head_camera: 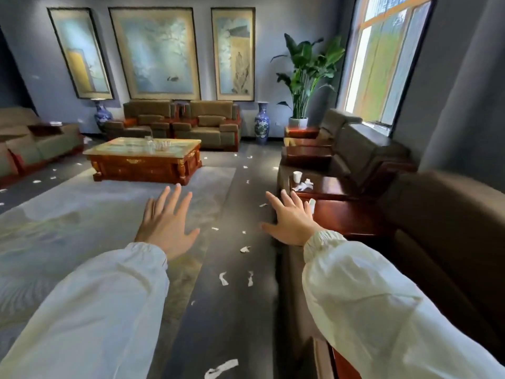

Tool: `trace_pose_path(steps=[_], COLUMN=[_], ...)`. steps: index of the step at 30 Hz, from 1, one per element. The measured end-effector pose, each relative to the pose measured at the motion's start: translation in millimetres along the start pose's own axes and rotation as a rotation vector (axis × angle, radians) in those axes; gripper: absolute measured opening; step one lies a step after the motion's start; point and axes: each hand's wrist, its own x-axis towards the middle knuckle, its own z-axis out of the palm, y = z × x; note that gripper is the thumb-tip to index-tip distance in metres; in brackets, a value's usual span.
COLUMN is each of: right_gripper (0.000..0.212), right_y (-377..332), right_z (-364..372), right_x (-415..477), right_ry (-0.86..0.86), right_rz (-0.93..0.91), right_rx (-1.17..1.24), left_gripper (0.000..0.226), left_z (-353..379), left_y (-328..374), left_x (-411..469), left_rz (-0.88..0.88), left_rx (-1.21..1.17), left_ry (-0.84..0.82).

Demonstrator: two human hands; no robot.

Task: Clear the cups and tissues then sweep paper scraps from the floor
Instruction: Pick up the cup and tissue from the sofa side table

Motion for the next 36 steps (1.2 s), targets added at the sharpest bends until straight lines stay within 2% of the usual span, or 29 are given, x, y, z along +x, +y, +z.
trace_pose_path(steps=[6, 12, 20, 26, 36], right_gripper=[0.083, 0.083, 0.081, 0.08, 0.078], right_y=[22, 43, 150, 251, 385], right_z=[50, 69, 80, 125, 194], right_x=[164, 325, 469, 596, 655], right_ry=[0.022, 0.095, 0.062, 0.032, -0.159], right_rz=[0.19, 0.414, 0.683, 0.803, 1.143], right_rx=[-0.037, 0.013, 0.0, 0.043, 0.174], left_gripper=[0.08, 0.079, 0.076, 0.075, 0.072], left_z=[86, 141, 243, 345, 483], left_y=[-40, -78, 4, 82, 255], left_x=[187, 392, 591, 742, 883], left_rz=[0.119, 0.257, 0.52, 0.592, 0.851], left_rx=[-0.157, -0.149, -0.256, -0.255, -0.321], left_ry=[0.011, -0.029, -0.08, -0.167, -0.37])
